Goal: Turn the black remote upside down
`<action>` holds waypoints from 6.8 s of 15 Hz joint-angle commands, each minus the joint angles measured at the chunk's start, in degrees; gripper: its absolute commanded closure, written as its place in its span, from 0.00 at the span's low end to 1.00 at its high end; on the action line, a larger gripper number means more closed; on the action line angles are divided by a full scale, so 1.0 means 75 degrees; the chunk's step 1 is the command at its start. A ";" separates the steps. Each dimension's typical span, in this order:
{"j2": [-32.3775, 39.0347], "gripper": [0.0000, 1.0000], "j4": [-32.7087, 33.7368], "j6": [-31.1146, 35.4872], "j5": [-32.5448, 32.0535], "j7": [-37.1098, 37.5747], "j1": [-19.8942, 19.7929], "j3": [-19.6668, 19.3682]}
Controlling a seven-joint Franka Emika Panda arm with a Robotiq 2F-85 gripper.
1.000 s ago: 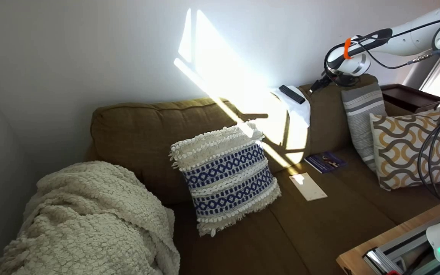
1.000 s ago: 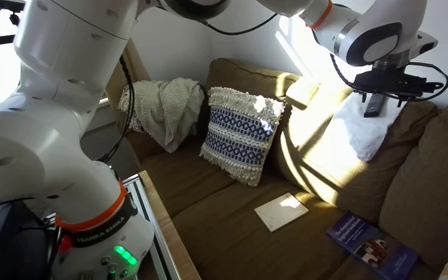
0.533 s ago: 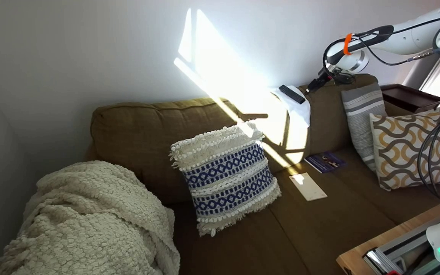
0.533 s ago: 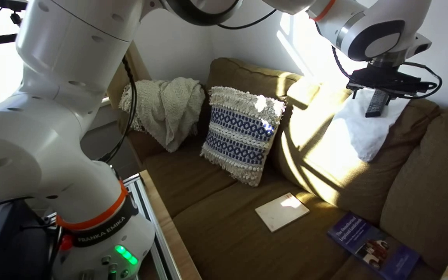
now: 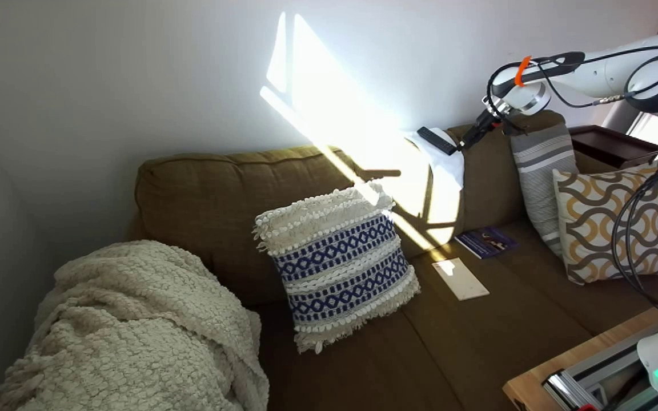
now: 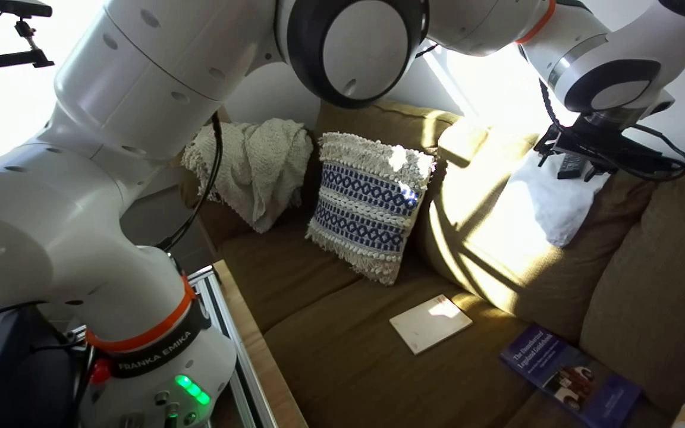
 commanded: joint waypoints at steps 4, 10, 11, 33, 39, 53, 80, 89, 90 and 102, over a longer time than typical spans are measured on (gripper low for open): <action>0.1171 0.00 0.1654 -0.0651 0.0612 -0.0866 -0.0319 0.0276; 0.1657 0.00 0.2205 -0.1013 0.1067 -0.1697 -0.0648 0.0756; 0.1700 0.00 0.2251 -0.1077 0.1112 -0.1736 -0.0662 0.0806; 0.2642 0.30 0.3344 -0.1206 0.1659 -0.1799 -0.0704 0.1226; 0.2815 0.05 0.3444 -0.1077 0.1777 -0.1688 -0.0607 0.1338; 0.2780 0.95 0.3523 -0.0773 0.1703 -0.1326 -0.0405 0.1272; 0.2305 0.70 0.3303 0.1385 -0.1330 0.1631 0.2822 -0.2790; 0.2295 0.51 0.3334 0.0966 -0.1272 0.1560 0.2918 -0.2808; 0.2289 0.50 0.3327 0.0955 -0.1268 0.1546 0.2908 -0.2804; 0.2277 0.59 0.3316 0.1069 -0.1320 0.1489 0.2933 -0.2959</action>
